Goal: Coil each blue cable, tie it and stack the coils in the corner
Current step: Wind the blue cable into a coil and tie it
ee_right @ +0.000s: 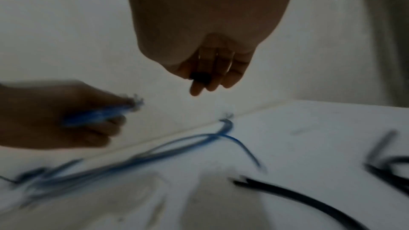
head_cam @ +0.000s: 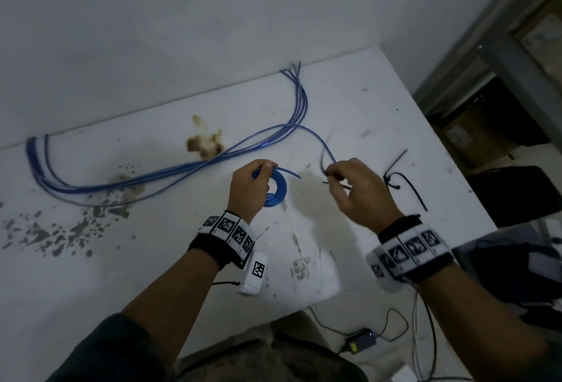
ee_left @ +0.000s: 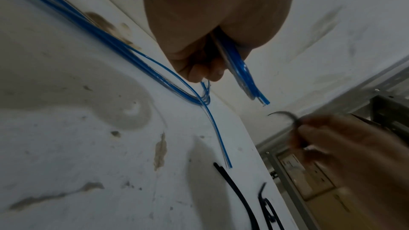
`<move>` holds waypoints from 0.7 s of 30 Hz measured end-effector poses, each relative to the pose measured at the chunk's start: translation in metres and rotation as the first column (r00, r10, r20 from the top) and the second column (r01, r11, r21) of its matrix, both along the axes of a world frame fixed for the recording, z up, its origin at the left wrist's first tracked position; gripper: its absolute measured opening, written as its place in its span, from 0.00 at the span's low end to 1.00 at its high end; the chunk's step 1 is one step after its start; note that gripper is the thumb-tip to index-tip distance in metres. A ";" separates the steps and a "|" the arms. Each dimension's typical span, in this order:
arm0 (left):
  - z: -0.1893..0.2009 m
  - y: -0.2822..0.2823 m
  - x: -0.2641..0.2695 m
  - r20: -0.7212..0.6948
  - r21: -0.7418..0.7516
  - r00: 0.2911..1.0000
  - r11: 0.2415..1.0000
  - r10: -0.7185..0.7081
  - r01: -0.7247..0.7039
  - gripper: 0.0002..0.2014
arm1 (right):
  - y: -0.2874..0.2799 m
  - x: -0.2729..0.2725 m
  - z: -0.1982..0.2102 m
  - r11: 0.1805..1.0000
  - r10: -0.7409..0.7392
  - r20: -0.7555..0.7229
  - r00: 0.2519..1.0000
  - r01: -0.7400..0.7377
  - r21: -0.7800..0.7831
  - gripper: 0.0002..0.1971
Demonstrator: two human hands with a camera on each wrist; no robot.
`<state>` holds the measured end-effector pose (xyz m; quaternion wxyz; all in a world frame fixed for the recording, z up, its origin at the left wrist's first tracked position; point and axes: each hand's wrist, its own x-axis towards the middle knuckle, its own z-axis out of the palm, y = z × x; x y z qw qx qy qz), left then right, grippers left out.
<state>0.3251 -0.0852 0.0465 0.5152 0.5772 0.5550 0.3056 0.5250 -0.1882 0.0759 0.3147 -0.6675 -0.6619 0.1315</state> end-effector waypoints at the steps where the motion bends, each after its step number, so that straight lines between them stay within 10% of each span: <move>1: 0.000 0.004 -0.003 -0.004 -0.005 1.000 1.000 0.031 -0.031 0.11 | -0.001 -0.016 0.014 0.991 0.136 -0.032 0.990 -0.135 0.014 0.06; 6: 0.006 0.023 -0.022 -0.017 0.030 0.992 0.992 0.121 -0.121 0.11 | 0.003 -0.060 0.031 0.886 0.458 -0.002 0.889 -0.457 -0.071 0.06; 21: 0.008 0.031 -0.094 -0.109 0.157 0.959 0.957 0.262 -0.244 0.11 | 0.064 -0.129 0.041 0.774 0.631 0.053 0.774 -0.623 -0.113 0.09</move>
